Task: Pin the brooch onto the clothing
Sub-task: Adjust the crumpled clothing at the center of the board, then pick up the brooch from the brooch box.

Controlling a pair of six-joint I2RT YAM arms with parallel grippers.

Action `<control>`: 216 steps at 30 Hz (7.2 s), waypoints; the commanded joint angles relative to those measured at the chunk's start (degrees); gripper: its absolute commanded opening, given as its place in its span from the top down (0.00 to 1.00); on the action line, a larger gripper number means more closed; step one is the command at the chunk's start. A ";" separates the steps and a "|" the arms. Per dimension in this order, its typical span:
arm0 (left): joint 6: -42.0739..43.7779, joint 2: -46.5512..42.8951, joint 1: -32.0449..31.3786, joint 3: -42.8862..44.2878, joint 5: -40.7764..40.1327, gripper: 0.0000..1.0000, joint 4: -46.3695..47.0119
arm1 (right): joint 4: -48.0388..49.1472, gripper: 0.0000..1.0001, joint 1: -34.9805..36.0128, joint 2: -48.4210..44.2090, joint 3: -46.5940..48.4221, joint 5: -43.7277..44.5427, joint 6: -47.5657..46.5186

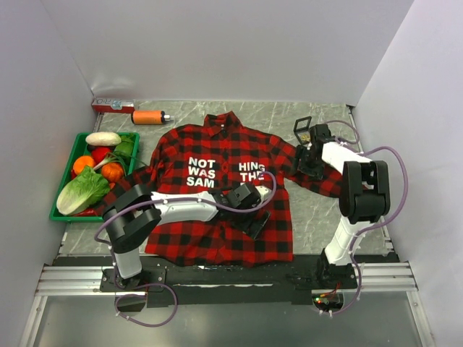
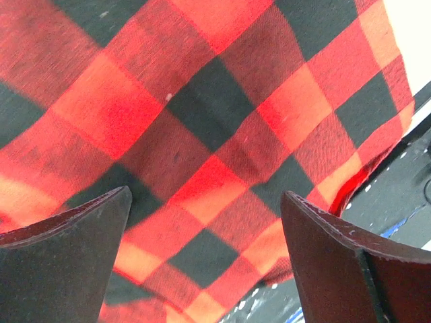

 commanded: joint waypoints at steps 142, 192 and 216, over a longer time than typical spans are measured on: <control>2.31 -21.44 26.47 5.51 -0.58 0.04 2.87 | 1.52 0.30 -22.00 9.45 13.32 1.25 0.56; 1.96 -21.00 26.47 5.51 -0.05 0.04 2.87 | 1.34 0.65 -22.44 7.60 15.43 2.58 -3.75; 1.52 -20.74 26.47 5.51 1.18 0.04 3.04 | 6.79 0.72 -22.44 2.68 8.75 0.03 -2.78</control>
